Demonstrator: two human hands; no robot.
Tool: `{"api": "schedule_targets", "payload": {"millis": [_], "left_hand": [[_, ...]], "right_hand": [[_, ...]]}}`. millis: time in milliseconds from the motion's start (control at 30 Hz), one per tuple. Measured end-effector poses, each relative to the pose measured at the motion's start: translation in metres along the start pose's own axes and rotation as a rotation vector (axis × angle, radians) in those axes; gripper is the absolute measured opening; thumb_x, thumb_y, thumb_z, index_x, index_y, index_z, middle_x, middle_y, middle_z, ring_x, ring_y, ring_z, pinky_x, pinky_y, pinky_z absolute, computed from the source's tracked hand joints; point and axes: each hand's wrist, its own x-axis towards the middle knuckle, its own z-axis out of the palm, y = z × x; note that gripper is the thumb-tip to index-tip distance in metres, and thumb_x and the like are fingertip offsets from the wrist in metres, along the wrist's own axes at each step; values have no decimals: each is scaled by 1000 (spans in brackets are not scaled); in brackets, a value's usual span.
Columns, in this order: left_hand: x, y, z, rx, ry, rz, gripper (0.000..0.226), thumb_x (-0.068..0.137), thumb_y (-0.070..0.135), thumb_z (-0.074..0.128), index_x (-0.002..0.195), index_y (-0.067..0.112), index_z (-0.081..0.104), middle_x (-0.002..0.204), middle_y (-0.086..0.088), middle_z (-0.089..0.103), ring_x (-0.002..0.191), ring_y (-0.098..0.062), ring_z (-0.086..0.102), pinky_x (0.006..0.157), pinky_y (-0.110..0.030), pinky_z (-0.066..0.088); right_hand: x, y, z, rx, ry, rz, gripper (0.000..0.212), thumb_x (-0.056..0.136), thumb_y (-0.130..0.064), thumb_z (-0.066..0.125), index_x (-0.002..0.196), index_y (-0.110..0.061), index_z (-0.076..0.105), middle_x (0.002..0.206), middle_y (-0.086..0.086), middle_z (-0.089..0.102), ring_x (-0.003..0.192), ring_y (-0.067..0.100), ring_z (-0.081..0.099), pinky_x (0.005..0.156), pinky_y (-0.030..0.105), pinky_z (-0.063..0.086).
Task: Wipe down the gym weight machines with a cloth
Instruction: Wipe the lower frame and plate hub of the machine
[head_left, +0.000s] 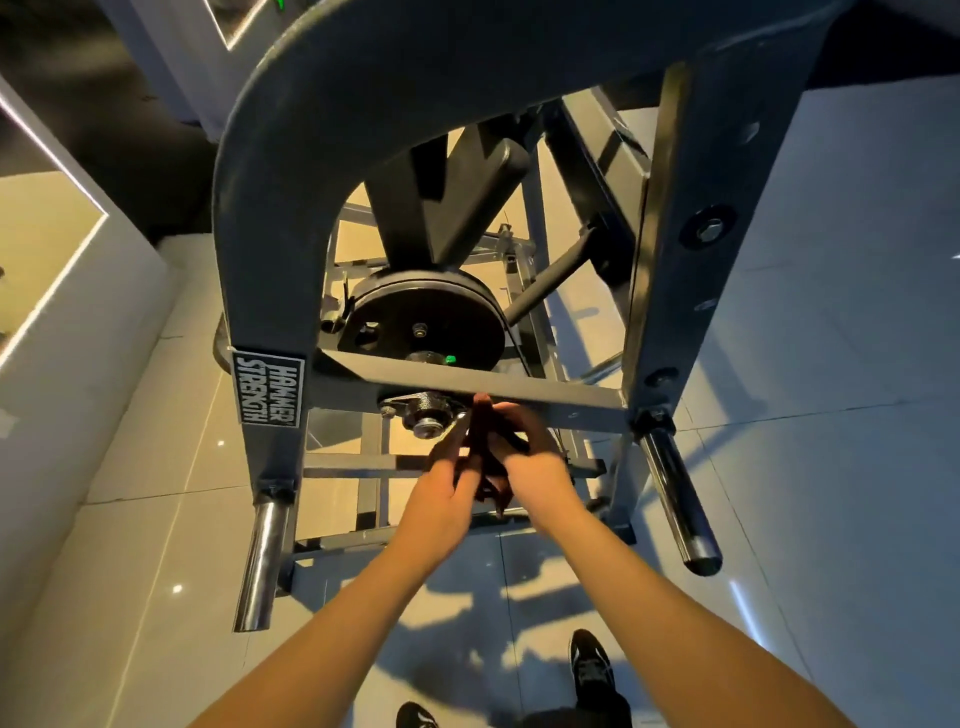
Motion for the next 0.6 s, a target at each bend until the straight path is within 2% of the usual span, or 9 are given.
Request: {"api": "schedule_targets", "payload": {"millis": [67,167,233,267,367,433,500,533,600], "left_hand": [[-1,-2,11,-121,-45,-2,10,105,27,49,114,28,46,103,1,61,86,0,55,72,-17,45],[1,-2,25,-260,-22,66,29,102,22,55,124,35,41,109,18,54,99,6,53,84,-18,47],[6,-6,31,-300,32,66,34,100,15,58,124,33,44,107,21,53,98,6,52,86,-19,46],[8,-9,33,-289,53,69,34,98,12,59,123,31,47,105,19,54,96,6,52,84,-15,45],[15,-22,41,-207,128,117,35,96,9,62,126,26,59,112,7,59,101,-3,55,83,-3,41],[20,-29,49,-195,168,120,37,97,13,64,130,28,62,123,0,58,110,-13,56,95,-18,47],[25,-29,62,-199,260,78,30,97,14,65,125,24,65,123,-1,60,111,-20,57,101,-37,50],[26,-28,70,-223,308,40,27,97,13,66,121,22,64,121,0,60,110,-21,57,103,-39,48],[27,-14,82,-386,350,-52,28,95,15,69,118,23,55,118,0,57,108,-20,53,106,-33,43]], "right_hand": [[-8,0,-4,102,16,23,36,99,-4,54,109,-36,69,109,-3,73,106,22,69,86,41,61],[-13,-6,-10,198,23,92,32,101,-7,48,113,-27,70,106,0,75,101,21,69,76,28,59],[-16,-4,-15,84,6,83,32,102,-12,48,116,-29,70,104,-1,74,97,19,69,71,26,57],[-16,1,-18,-31,-17,77,32,101,-14,48,118,-31,70,104,1,74,95,22,69,72,30,58],[-11,18,-34,-421,-109,35,29,98,-17,51,120,-25,67,111,7,70,102,28,64,88,39,55],[0,30,-48,-598,-107,29,30,96,-13,53,122,-13,68,119,12,67,112,30,61,98,37,50],[15,31,-62,-720,-45,-59,31,97,-10,54,125,-11,69,129,12,64,120,28,58,104,23,39],[22,27,-68,-765,-41,-132,33,99,-14,53,128,-14,67,133,10,62,122,26,57,102,19,35],[37,20,-77,-779,-112,-281,48,102,-43,43,132,-13,64,135,13,61,123,22,53,101,24,34]]}}
